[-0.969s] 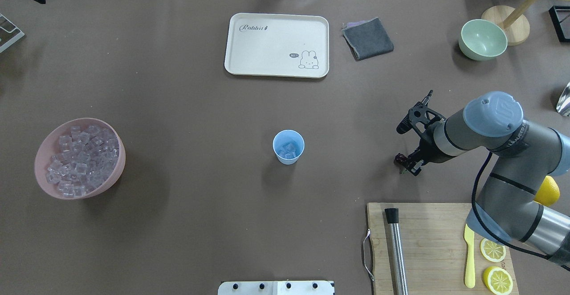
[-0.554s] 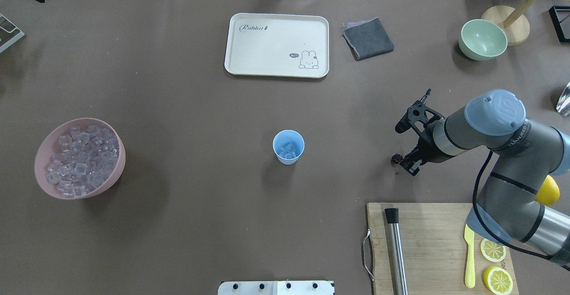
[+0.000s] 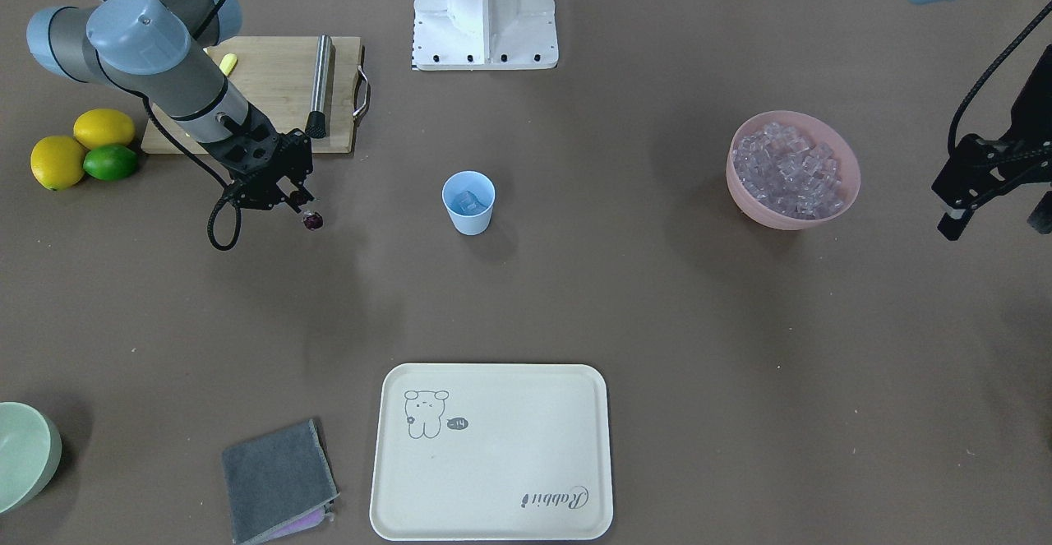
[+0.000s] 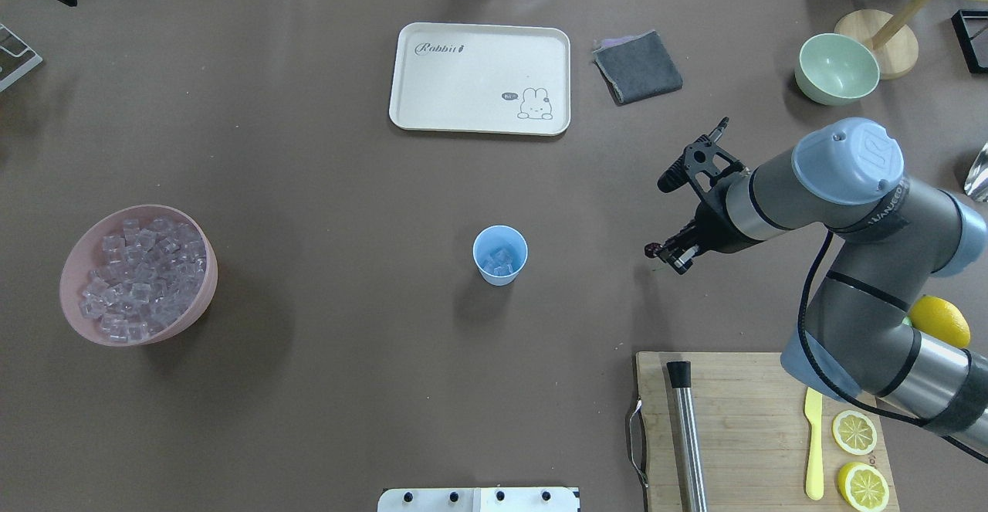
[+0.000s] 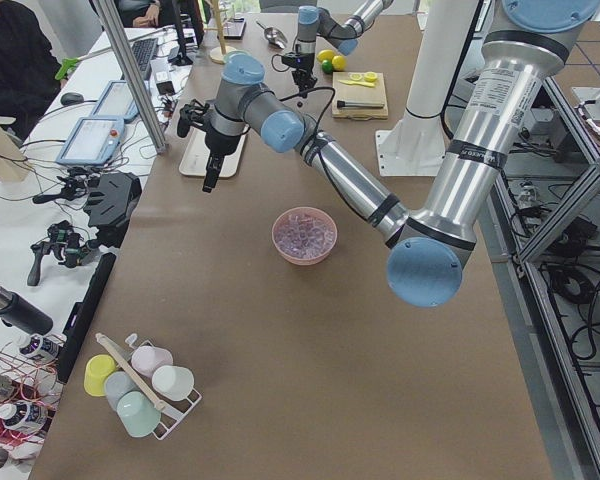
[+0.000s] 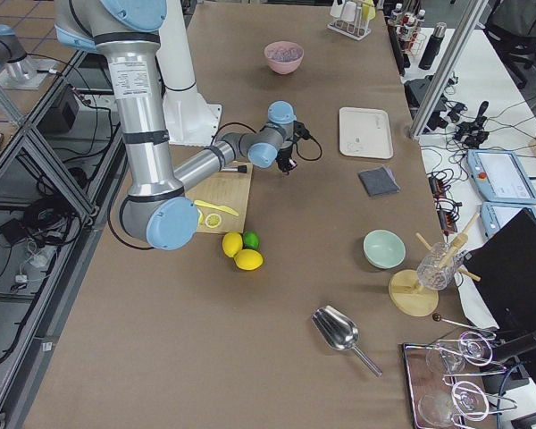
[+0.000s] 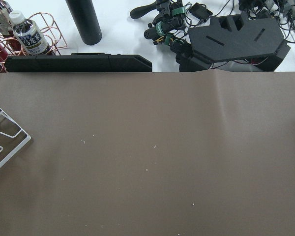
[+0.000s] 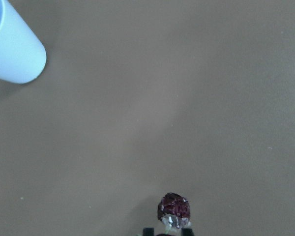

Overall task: Put ice and cherries in cup
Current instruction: 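Carry the cherries with the right gripper over the light-blue cup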

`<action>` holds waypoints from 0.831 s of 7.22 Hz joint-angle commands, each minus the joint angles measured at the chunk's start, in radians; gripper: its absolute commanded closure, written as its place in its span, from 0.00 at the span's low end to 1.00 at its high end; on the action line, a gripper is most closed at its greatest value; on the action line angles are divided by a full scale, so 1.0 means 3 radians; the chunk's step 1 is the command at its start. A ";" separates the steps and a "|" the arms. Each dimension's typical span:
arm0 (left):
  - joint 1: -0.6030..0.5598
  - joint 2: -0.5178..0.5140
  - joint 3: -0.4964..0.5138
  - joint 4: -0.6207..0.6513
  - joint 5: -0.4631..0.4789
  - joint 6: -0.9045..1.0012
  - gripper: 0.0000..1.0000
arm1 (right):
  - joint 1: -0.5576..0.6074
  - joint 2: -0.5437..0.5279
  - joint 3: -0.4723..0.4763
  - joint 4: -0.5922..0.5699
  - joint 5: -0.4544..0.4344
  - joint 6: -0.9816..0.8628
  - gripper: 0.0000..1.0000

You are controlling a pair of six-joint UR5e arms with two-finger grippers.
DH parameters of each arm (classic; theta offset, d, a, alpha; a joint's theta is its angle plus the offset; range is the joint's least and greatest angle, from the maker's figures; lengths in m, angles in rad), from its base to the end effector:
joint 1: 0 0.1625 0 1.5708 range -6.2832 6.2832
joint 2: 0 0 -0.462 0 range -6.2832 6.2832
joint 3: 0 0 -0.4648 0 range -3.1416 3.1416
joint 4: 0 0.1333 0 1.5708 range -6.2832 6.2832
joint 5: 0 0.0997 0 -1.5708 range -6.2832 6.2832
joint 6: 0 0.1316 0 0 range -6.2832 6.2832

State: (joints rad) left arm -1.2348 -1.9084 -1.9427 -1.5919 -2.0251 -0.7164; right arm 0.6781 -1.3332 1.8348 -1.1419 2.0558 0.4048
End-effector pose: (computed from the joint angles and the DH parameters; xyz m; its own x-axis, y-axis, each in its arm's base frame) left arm 0.1459 -0.6469 0.3172 0.7282 -0.0298 -0.6847 0.3085 0.9064 0.2887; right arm -0.4760 -0.4758 0.3776 0.4257 -0.7013 0.5718 0.3238 0.7082 0.6274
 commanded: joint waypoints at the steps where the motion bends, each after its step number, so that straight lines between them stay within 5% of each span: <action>1: 0.0000 0.0006 0.0023 -0.0001 -0.0004 0.0000 0.02 | 0.0025 0.0270 0.0005 0.0002 0.0009 0.0281 0.97; 6: -0.0010 0.0006 0.0110 -0.0012 -0.0020 0.0000 0.02 | -0.0163 0.0834 0.0010 0.0149 -0.0036 0.1043 0.97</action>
State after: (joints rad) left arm -1.2364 -1.9074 -1.9113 -1.5956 -2.0303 -0.7164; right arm 0.6604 -1.1108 1.8417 -1.1268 2.0543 0.6719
